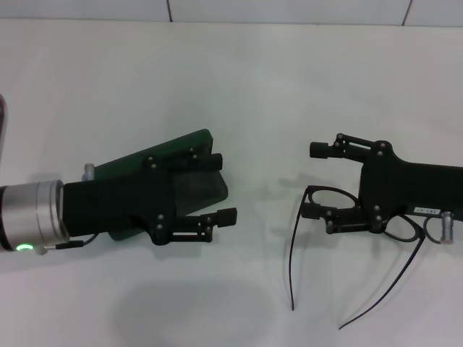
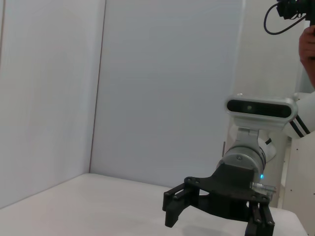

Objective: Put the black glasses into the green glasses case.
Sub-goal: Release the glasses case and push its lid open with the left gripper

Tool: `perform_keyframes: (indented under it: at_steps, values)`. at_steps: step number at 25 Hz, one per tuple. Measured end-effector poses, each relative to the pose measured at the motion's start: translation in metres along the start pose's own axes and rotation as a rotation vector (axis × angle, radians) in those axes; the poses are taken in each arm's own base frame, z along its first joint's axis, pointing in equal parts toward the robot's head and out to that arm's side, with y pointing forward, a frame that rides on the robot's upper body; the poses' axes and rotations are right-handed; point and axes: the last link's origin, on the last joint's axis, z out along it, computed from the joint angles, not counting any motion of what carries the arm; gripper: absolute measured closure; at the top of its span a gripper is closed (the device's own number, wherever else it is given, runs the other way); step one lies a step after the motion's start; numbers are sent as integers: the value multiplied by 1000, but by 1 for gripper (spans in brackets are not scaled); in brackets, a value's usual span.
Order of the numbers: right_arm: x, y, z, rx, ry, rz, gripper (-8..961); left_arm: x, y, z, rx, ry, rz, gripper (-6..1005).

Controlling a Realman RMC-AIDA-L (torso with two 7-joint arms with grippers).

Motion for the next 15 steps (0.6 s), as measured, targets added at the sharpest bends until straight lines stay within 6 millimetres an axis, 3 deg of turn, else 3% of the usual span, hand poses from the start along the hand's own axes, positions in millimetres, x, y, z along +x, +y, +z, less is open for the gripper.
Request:
perform_keyframes:
  at_steps: [8, 15]
  values:
    - [2, -3, 1, 17, 16, -8, 80, 12, -12, -5, 61, 51, -14, 128]
    - [4, -2, 1, 22, 19, -7, 81, 27, -42, -8, 145, -26, -40, 132]
